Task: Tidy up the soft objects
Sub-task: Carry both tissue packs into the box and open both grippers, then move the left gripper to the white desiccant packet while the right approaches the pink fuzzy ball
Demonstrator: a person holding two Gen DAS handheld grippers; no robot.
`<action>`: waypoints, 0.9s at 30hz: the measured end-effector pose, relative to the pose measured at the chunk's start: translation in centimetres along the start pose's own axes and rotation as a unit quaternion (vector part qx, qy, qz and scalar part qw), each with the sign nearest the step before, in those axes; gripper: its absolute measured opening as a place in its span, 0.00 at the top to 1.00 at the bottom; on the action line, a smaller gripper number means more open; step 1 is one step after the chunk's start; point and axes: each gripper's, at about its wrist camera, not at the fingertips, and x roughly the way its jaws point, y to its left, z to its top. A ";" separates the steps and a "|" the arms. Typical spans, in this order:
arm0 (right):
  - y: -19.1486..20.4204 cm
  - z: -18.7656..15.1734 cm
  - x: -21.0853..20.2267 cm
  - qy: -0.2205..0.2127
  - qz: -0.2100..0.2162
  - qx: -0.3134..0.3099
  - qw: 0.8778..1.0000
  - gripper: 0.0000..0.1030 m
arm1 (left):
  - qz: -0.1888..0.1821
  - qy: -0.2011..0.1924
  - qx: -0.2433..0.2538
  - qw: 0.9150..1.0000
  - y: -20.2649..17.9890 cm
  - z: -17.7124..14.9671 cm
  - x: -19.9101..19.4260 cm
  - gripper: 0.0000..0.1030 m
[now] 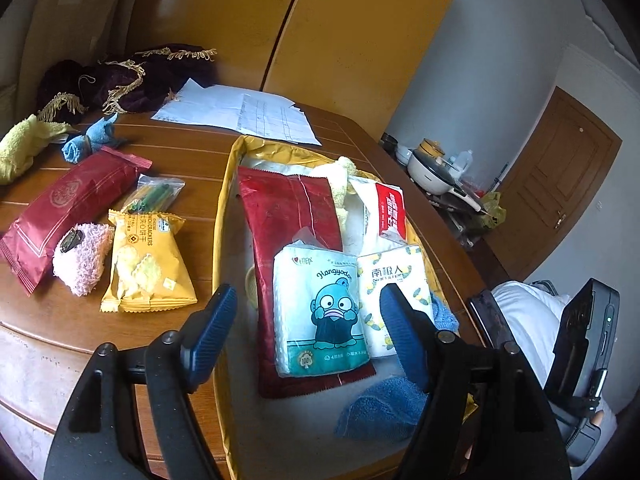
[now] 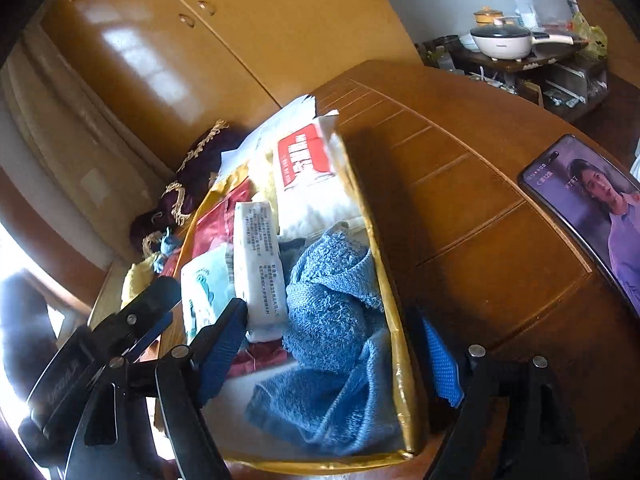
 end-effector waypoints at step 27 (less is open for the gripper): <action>15.6 -0.2 0.1 -0.015 0.154 -0.178 0.972 0.12 | -0.022 -0.089 -0.100 0.991 12.5 0.7 -10.8 0.21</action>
